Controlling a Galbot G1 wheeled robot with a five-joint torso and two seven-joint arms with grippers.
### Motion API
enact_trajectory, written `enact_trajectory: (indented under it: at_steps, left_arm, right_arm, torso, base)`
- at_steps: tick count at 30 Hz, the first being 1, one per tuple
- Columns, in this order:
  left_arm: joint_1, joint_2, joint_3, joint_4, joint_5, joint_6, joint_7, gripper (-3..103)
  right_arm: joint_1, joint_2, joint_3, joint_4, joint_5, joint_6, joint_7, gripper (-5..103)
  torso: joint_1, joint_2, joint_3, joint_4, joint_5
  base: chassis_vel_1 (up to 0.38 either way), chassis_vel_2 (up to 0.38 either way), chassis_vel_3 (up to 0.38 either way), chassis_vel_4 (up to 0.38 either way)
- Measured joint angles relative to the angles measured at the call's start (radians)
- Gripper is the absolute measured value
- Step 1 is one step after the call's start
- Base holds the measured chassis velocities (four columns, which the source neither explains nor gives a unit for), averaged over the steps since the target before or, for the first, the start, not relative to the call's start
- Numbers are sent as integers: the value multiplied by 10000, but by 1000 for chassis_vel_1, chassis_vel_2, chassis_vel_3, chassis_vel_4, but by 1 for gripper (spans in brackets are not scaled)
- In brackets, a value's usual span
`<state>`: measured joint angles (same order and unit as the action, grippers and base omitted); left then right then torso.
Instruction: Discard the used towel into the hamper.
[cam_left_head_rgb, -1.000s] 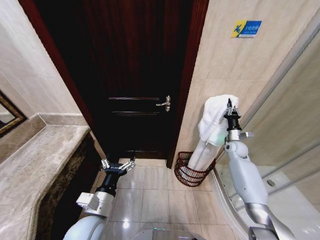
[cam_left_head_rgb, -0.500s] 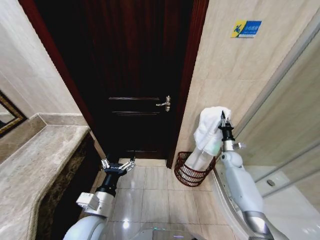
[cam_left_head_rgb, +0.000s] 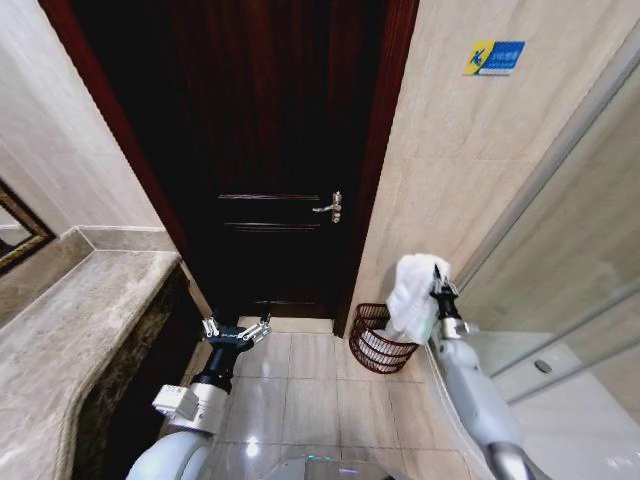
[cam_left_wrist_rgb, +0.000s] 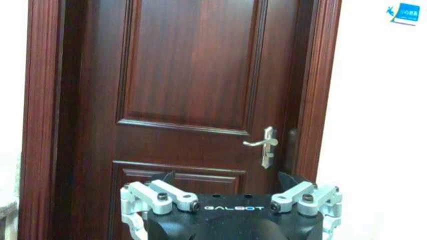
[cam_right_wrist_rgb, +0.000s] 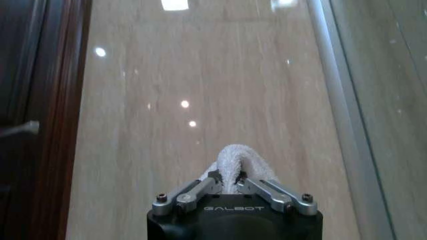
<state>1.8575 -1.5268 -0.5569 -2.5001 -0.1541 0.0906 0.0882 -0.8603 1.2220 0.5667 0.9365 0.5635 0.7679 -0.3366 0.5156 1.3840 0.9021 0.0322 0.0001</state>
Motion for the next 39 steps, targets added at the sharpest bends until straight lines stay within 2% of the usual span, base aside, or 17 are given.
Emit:
enact_trajectory:
  at_steps: [6, 24, 39]
  left_arm:
    - [0, 0, 0, 0, 0, 0, 0, 100]
    - [0, 0, 0, 0, 0, 0, 0, 100]
    - [0, 0, 0, 0, 0, 0, 0, 100]
  right_arm:
    - [289, 128, -153, -487, -156, 260, -111, 7]
    - [-58, 273, -84, -378, -269, 254, -429, 7]
    - [-399, 318, -81, -636, -222, 544, -486, 7]
  torso:
    - [2, 0, 0, 7, 0]
    - [0, 0, 0, 5, -2]
    - [4, 0, 1, 4, -1]
  base:
    - [0, 0, 0, 0]
    - [0, 0, 0, 0]
    - [-29, 35, 32, -30]
